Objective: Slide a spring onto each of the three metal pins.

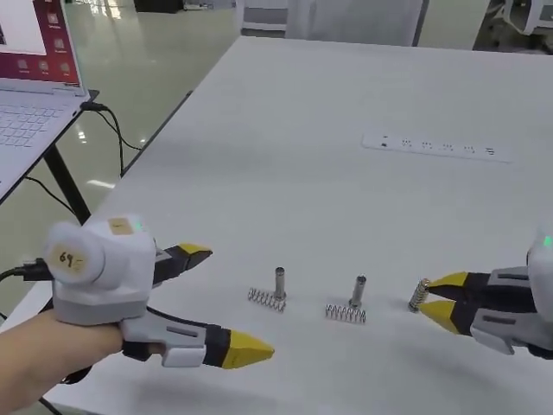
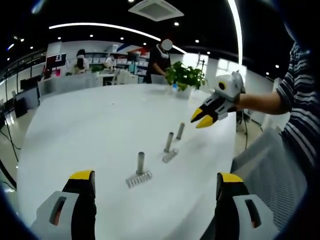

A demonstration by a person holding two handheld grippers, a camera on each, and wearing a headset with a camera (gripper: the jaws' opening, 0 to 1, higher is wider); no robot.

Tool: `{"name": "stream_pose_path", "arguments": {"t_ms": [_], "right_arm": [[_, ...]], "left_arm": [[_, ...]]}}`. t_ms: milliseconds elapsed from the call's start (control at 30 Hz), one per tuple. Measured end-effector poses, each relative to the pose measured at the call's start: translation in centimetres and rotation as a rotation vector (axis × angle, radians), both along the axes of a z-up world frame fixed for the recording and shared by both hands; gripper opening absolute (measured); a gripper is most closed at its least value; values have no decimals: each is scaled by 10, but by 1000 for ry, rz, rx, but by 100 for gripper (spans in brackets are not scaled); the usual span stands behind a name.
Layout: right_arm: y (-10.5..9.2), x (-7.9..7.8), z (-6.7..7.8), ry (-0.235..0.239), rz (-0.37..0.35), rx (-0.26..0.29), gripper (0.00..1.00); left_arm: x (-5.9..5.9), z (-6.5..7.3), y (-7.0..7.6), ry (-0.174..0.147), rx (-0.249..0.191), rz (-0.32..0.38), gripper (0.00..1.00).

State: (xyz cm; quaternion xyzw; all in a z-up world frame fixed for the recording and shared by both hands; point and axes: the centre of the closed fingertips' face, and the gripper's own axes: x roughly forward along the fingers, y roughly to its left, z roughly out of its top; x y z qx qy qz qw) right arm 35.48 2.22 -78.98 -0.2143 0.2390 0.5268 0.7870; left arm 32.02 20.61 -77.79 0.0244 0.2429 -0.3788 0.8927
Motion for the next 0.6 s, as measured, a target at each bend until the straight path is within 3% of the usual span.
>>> {"name": "stream_pose_path", "arguments": {"t_ms": [333, 600], "right_arm": [[-4, -8, -16, 39, -11, -14, 11], [15, -15, -17, 42, 23, -6, 12]], "left_arm": [[-2, 1, -2, 3, 0, -6, 98], [-4, 0, -1, 6, 3, -5, 98]]}}
